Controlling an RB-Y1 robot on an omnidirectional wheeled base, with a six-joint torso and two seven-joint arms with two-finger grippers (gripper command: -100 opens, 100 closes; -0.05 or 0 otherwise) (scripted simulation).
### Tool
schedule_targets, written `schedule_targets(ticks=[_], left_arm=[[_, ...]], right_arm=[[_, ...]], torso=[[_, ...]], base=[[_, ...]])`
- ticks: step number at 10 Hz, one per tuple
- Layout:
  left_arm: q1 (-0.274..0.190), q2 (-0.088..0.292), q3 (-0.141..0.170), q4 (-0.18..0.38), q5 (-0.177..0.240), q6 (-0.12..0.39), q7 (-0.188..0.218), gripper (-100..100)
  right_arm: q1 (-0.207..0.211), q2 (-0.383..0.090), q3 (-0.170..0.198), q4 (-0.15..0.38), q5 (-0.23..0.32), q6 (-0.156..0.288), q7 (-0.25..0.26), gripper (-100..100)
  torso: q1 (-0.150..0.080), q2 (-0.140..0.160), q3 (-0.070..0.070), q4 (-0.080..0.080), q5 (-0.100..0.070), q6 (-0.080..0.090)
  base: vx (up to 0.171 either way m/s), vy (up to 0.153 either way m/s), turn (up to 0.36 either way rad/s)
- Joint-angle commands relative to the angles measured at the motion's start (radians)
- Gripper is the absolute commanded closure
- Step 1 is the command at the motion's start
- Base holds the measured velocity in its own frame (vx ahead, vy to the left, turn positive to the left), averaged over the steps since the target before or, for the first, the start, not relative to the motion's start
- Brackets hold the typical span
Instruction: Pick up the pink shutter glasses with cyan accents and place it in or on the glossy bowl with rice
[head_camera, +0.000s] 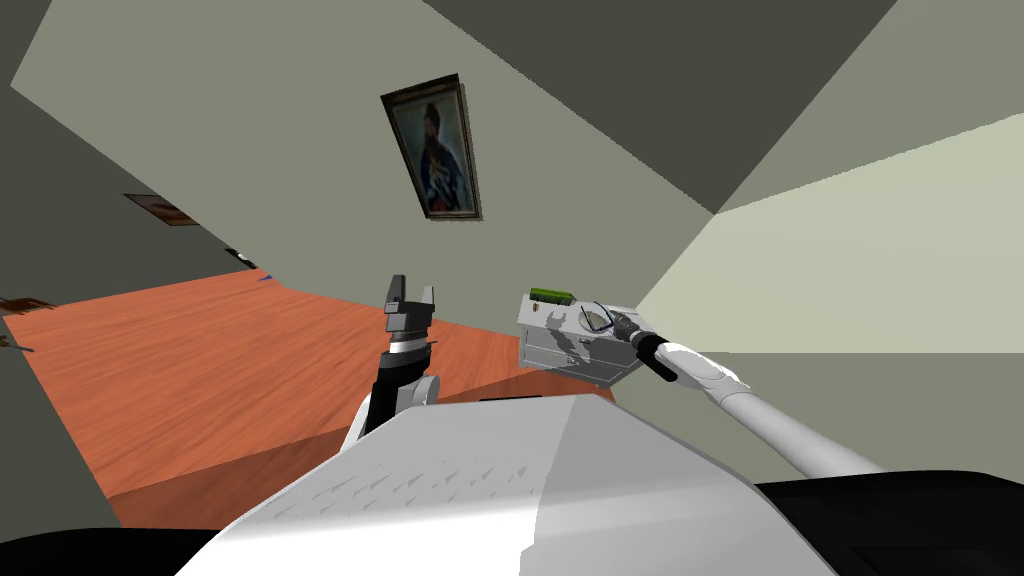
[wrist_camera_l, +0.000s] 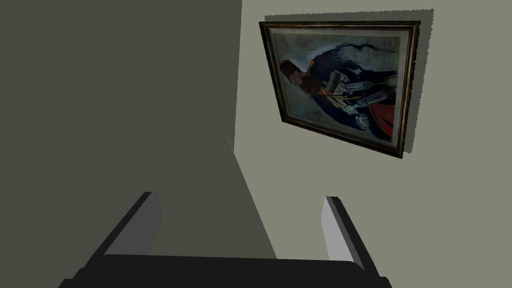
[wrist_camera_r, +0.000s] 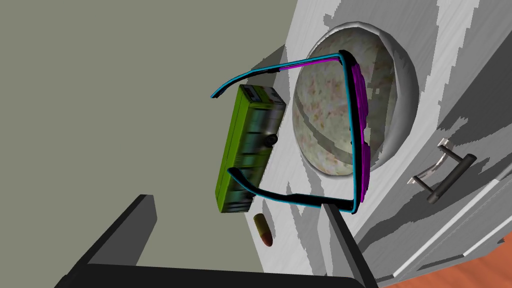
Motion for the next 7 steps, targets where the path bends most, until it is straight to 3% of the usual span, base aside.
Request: schedule_targets(ticks=[1, 2, 7], left_arm=[[0.000, 0.000, 0.000, 0.000, 0.000, 0.000, 0.000, 0], [0.000, 0.000, 0.000, 0.000, 0.000, 0.000, 0.000, 0], [0.000, 0.000, 0.000, 0.000, 0.000, 0.000, 0.000, 0]], right_arm=[[0.000, 0.000, 0.000, 0.000, 0.000, 0.000, 0.000, -100], [-0.001, -0.002, -0.001, 0.001, -0.001, -0.002, -0.002, 0], [-0.001, -0.001, -0.001, 0.000, -0.001, -0.002, -0.002, 0]], torso=[[0.000, 0.000, 0.000, 0.000, 0.000, 0.000], [-0.003, 0.000, 0.000, 0.000, -0.001, 0.000], [-0.006, 0.000, 0.000, 0.000, -0.002, 0.000]], base=[[-0.003, 0.030, -0.009], [0.000, 0.007, 0.000], [0.000, 0.000, 0.000]])
